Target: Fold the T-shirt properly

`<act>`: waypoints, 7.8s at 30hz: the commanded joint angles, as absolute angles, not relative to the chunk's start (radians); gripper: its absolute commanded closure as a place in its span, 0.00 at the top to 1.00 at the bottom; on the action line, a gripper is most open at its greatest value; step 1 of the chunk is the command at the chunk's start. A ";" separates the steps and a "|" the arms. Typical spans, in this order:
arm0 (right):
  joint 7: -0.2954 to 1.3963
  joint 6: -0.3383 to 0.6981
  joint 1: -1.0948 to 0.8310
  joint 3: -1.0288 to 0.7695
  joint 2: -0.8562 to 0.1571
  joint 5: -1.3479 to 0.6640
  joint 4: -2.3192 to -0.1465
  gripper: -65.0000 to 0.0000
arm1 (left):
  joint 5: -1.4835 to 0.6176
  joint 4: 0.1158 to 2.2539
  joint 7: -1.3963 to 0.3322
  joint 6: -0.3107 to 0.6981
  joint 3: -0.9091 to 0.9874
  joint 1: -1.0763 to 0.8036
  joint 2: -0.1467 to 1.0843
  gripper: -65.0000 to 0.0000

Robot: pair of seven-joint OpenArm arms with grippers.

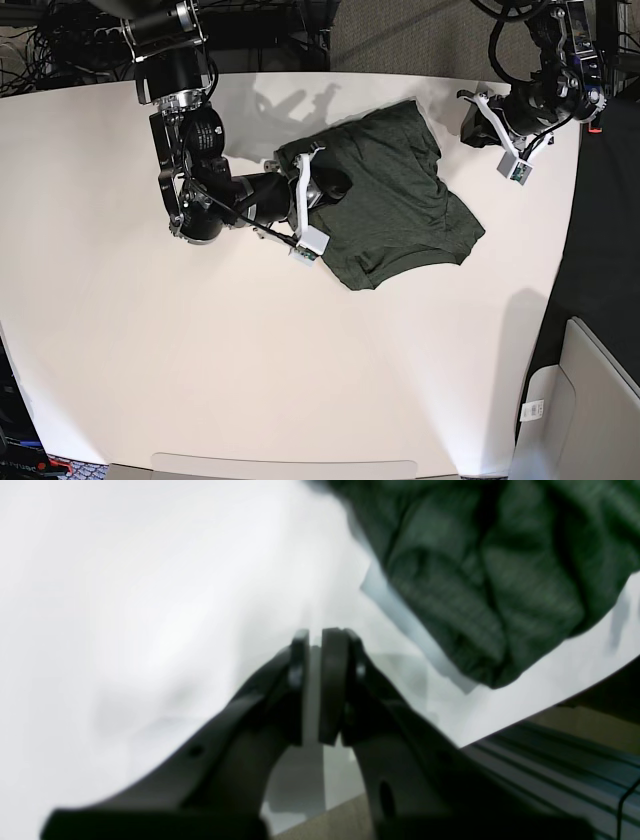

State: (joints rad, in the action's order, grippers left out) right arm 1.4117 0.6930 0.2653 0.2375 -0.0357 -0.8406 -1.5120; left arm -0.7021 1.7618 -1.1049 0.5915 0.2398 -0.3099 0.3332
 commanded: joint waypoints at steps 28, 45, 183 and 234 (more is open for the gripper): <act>1.396 0.698 0.357 0.469 0.157 -0.780 -1.483 0.26 | -0.714 1.807 -1.253 0.595 0.495 -0.252 0.228 0.18; 1.396 0.698 0.386 0.503 0.157 -0.773 -1.268 0.26 | -0.713 1.802 -1.251 0.595 0.526 -0.249 0.228 0.18; 1.253 0.698 -0.728 -0.389 -0.226 -0.202 -1.945 0.12 | -0.607 1.774 -1.064 0.596 0.535 -0.789 0.188 0.11; 0.163 -0.002 -0.088 0.186 0.007 0.082 -0.397 0.12 | -0.275 0.460 -0.312 0.591 0.016 -0.205 0.099 0.11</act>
